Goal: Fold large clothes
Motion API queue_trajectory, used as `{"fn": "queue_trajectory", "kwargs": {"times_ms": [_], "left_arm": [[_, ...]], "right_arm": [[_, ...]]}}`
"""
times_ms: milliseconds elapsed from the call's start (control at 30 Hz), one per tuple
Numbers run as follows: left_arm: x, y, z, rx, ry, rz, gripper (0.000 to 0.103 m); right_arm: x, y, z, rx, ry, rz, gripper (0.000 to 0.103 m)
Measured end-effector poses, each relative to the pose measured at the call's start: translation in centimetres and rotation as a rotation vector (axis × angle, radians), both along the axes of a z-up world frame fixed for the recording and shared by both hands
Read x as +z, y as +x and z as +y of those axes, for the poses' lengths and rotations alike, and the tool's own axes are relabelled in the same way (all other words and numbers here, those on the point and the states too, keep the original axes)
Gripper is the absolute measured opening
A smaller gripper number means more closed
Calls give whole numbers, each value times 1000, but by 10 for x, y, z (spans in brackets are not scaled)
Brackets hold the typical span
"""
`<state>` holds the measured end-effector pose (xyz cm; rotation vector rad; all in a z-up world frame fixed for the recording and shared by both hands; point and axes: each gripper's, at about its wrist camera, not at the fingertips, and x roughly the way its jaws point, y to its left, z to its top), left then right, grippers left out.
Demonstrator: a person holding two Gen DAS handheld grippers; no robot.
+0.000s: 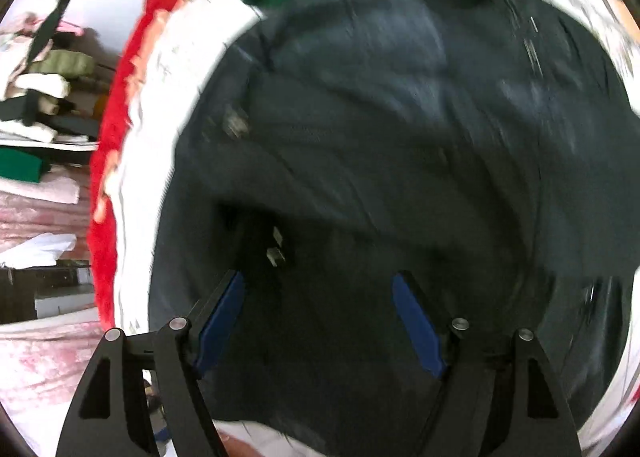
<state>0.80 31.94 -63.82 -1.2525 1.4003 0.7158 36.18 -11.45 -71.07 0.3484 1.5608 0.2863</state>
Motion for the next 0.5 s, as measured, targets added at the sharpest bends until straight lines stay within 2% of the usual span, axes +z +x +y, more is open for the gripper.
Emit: {"fn": "queue_trajectory", "kwargs": {"times_ms": [67, 133, 200, 267, 300, 467, 500], "left_arm": [[-16, -4, 12, 30, 8, -1, 85], [-14, -2, 26, 39, 79, -29, 71], [1, 3, 44, 0, 208, -37, 38], [11, 3, 71, -7, 271, -75, 23], [15, 3, 85, -7, 295, -102, 20], [37, 30, 153, -7, 434, -246, 18], [35, 36, 169, -7, 422, -293, 24]], "right_arm": [[-12, -7, -1, -11, -23, 32, 78], [-19, -14, -1, -21, -35, 49, 78], [-21, -18, 2, -49, -26, 53, 78], [-22, -15, 10, -58, -39, 57, 77], [-21, -15, 14, -56, -36, 56, 76], [-5, -10, 42, 8, -6, 17, 76], [-3, -10, 47, 28, -4, 8, 76]]}}
